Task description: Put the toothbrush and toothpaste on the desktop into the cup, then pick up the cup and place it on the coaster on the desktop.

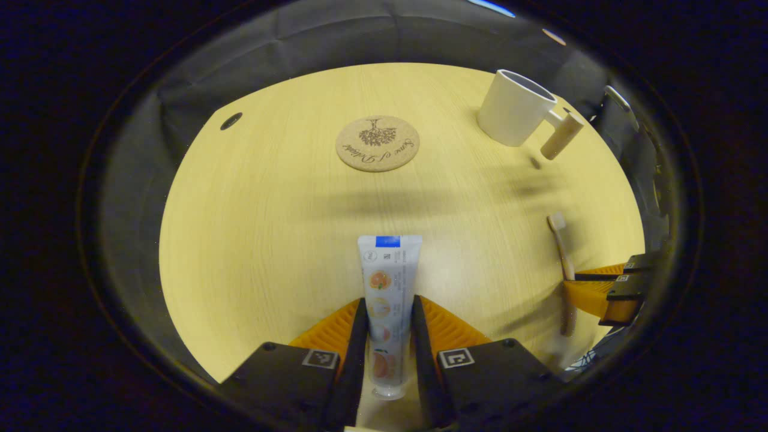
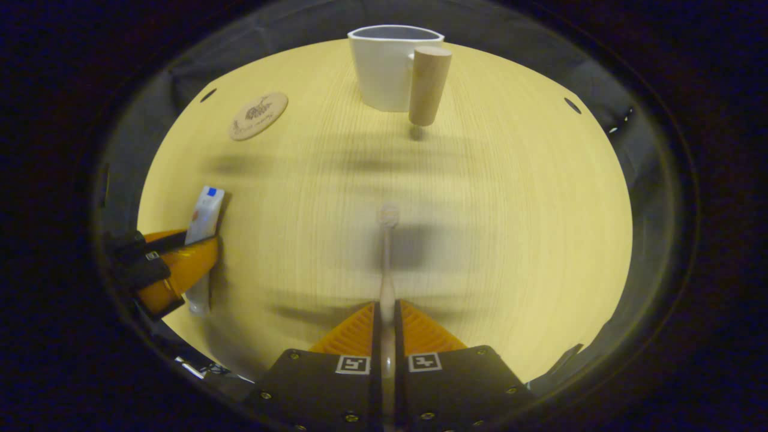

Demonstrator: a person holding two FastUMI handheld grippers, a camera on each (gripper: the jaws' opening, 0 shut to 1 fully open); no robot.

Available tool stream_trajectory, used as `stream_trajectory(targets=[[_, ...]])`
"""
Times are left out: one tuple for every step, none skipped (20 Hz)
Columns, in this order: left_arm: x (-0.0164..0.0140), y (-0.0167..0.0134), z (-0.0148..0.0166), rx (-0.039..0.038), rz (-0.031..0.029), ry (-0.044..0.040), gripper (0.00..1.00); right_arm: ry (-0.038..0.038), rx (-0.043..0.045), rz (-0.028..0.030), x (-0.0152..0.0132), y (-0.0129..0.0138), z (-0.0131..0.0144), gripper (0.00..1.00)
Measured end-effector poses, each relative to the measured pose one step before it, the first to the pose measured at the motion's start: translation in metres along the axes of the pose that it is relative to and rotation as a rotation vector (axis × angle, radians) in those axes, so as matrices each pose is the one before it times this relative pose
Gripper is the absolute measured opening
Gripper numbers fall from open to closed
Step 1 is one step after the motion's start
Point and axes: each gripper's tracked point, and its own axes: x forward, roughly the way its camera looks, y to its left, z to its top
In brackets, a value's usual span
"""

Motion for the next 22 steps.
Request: stream_trajectory(targets=[[-0.00084, -0.00039, -0.00010, 0.00590, -0.00526, 0.00297, 0.34, 0.00614, 0.00514, 0.00135, 0.00008, -0.00126, -0.00060, 0.09], [-0.00021, -0.00027, -0.00015, 0.00884, -0.00428, -0.00094, 0.40, -0.02309, 0.01587, 0.02474, -0.00725, 0.00175, 0.00580, 0.10], [-0.00277, 0.00388, 0.00241, -0.00601, 0.01355, -0.01110, 0.45, 0.00199, 0.00143, 0.01375, 0.00416, 0.00155, -0.00038, 0.07], [0.00187, -0.00045, 0.00043, -0.00038, -0.00720, -0.00689, 0.36, -0.00245, -0.00471, 0.00765, 0.00046, -0.00026, -0.00006, 0.07], [-0.00133, -0.00154, 0.00029, 0.00181, -0.00651, -0.00271, 0.31, -0.01030, -0.00528, 0.00197, -0.00027, -0.00059, 0.00083, 0.07], [-0.00099, -0.00073, -0.00080, -0.00121, -0.00708, -0.00656, 0.31, -0.00948, -0.01078, 0.00170, -0.00195, 0.00001, 0.00141, 0.07], [-0.00252, -0.00122, 0.00060, 0.00003, -0.00494, -0.00554, 0.31, -0.01286, -0.00444, -0.00025, -0.00311, 0.00023, 0.00026, 0.07], [-0.00217, -0.00016, 0.00063, 0.00149, 0.00011, -0.00791, 0.31, -0.01218, -0.00508, 0.00298, -0.00356, 0.00092, 0.00101, 0.07], [-0.00279, 0.00007, 0.00293, 0.00064, 0.00230, -0.01757, 0.31, -0.01592, -0.00676, 0.00081, -0.00461, 0.00090, 0.00008, 0.07], [-0.00413, -0.00040, 0.00416, 0.00332, 0.00366, -0.01926, 0.31, -0.02686, -0.00422, 0.00699, -0.00601, 0.00138, 0.00341, 0.03], [-0.00294, -0.00102, 0.00520, 0.00936, 0.00677, -0.02231, 0.31, -0.02775, -0.00341, 0.00512, -0.00536, 0.00254, 0.00320, 0.07], [-0.00428, -0.00047, 0.00606, 0.01189, 0.00697, -0.02616, 0.26, -0.03214, -0.00322, 0.00643, -0.00590, 0.00104, 0.00554, 0.07], [-0.00348, -0.00176, 0.00581, 0.01229, 0.00401, -0.02286, 0.31, -0.02587, -0.00508, -0.00274, -0.00580, 0.00025, 0.00364, 0.07], [-0.00379, -0.00295, 0.00618, 0.01076, 0.00144, -0.02349, 0.31, -0.03474, -0.00276, 0.00751, -0.00498, 0.00113, 0.00628, 0.07], [-0.00283, -0.00333, 0.00568, 0.00759, -0.00238, -0.02202, 0.31, -0.02781, -0.00382, 0.00040, -0.00387, 0.00031, 0.00483, 0.07], [-0.00274, -0.00410, 0.00445, 0.00559, -0.00544, -0.01928, 0.30, -0.02968, -0.00311, 0.00619, -0.00489, 0.00100, 0.00572, 0.07], [-0.00244, -0.00377, 0.00416, 0.00243, -0.00442, -0.01796, 0.30, -0.02944, -0.00291, 0.00076, -0.00332, 0.00072, 0.00556, 0.07], [-0.00337, -0.00364, 0.00435, 0.00171, -0.00509, -0.01803, 0.30, -0.03308, -0.00284, 0.00469, -0.00407, 0.00101, 0.00698, 0.07], [-0.00361, -0.00292, 0.00520, -0.00110, -0.00411, -0.01875, 0.30, -0.03416, -0.00194, 0.00422, -0.00439, 0.00194, 0.00664, 0.07], [-0.00357, -0.00323, 0.00458, -0.00279, -0.00510, -0.02058, 0.30, -0.03259, -0.00295, 0.00518, -0.00501, 0.00144, 0.00791, 0.07], [-0.00393, 0.00091, 0.00600, -0.01682, 0.00629, -0.02376, 0.30, -0.03435, -0.00362, 0.00228, -0.00290, 0.00174, 0.00698, 0.03], [-0.00233, -0.00395, 0.00518, -0.01881, -0.00870, -0.01953, 0.20, -0.03486, -0.00354, 0.00346, -0.00242, 0.00107, 0.00909, 0.07]])
